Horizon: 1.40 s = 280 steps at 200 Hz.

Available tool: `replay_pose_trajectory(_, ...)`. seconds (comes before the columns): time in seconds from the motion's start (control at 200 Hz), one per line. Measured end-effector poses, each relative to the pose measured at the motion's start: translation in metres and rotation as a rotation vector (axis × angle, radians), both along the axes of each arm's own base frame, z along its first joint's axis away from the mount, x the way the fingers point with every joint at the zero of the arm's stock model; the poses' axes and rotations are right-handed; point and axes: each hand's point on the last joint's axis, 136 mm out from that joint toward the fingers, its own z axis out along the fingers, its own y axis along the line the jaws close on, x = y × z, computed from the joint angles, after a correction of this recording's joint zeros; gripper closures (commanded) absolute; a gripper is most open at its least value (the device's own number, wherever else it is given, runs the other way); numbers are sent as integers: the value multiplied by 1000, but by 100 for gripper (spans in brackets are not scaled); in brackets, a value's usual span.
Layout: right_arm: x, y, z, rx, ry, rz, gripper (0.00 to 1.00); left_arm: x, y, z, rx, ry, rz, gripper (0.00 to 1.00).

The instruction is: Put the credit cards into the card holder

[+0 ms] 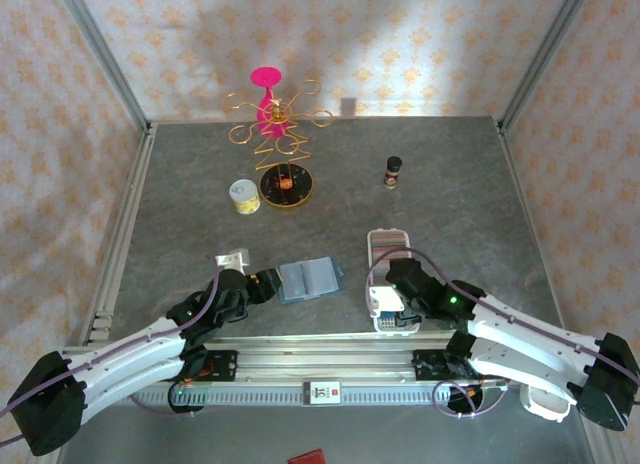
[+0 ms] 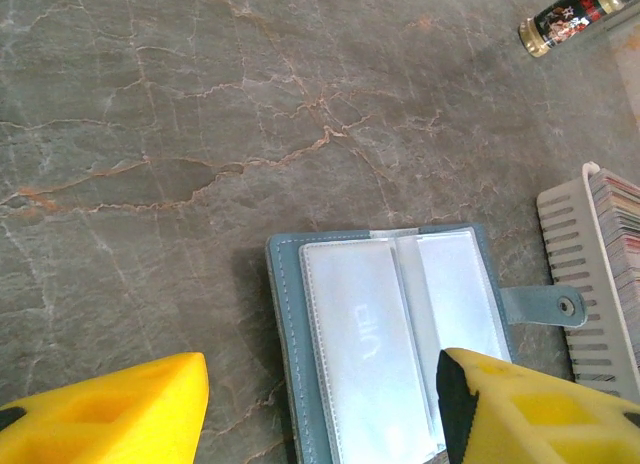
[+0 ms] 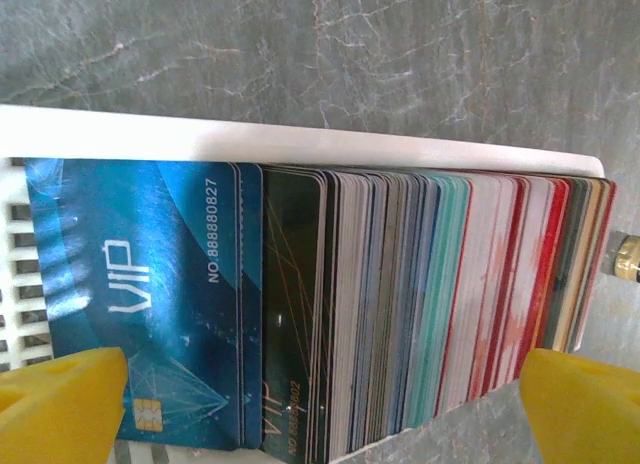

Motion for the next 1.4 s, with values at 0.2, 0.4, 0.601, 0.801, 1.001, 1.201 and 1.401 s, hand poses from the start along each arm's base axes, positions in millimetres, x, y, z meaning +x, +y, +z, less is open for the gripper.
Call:
replay_pose_trajectory(0.2, 1, 1, -11, -36, 17, 15, 0, 0, 0, -2, 3, 7, -3, 36)
replay_pose_trajectory(0.4, 0, 1, -18, -54, 38, 23, 0, -1, 0, -2, 5, 9, -3, 36)
replay_pose_trajectory(0.601, -2, 5, -21, -39, 49, 33, 0, -1, 0, -2, 4, 9, -2, 36)
replay_pose_trajectory(0.801, 0, 5, -25, -37, 33, 43, 0, -1, 0, -2, 2, 10, 0, 36)
replay_pose_trajectory(1.001, 6, 5, -22, -44, 0, 44, 8, -1, 0, -3, 3, 10, 0, 36)
replay_pose_trajectory(1.201, 13, 5, -19, -47, -36, 33, 16, -1, 0, -3, 3, 14, 1, 36)
replay_pose_trajectory(1.401, 12, 4, -19, -50, -36, 32, 23, -1, 0, -3, -1, 16, 4, 37)
